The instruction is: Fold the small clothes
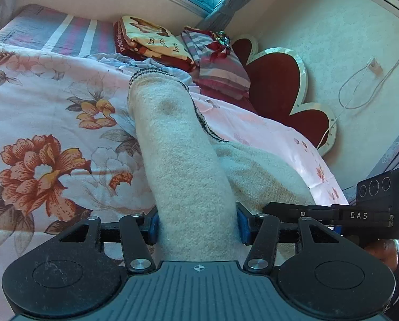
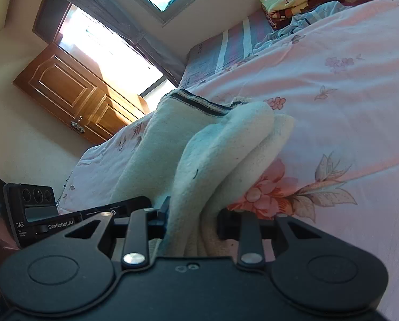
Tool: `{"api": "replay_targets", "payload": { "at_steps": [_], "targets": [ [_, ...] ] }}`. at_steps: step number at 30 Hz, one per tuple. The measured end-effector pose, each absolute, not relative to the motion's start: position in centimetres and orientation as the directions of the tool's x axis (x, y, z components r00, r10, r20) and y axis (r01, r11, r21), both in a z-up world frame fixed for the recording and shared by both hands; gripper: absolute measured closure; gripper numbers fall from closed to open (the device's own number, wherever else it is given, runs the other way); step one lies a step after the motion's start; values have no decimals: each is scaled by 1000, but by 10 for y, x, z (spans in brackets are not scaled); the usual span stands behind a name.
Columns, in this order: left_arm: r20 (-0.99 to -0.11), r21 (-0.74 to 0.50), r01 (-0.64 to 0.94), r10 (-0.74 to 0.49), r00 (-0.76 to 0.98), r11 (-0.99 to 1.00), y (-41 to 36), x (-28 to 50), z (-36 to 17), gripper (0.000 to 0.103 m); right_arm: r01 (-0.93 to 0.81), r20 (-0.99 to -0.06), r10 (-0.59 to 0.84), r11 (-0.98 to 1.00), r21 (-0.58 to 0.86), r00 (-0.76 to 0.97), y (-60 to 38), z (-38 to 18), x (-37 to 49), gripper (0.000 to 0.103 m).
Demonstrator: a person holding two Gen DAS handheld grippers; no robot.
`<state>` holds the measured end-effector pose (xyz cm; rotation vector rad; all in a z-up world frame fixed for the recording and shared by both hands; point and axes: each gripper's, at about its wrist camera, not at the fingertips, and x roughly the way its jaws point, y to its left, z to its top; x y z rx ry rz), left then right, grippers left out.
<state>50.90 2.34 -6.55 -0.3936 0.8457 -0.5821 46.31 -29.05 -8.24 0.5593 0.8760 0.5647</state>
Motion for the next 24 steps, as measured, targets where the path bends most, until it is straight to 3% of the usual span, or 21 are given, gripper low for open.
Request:
{"api": "replay_targets", "payload": {
  "at_steps": [10,24],
  "targets": [
    [-575,-520,280,-573,585,807,111,461,-46,49,-307,-528,696,702,643,486,-211,-61,451,73],
    [-625,-548,92,-480,615,831,284,362,-95,49,-392,-531,789,614,685,310,-49,-95,400,73]
  ]
}}
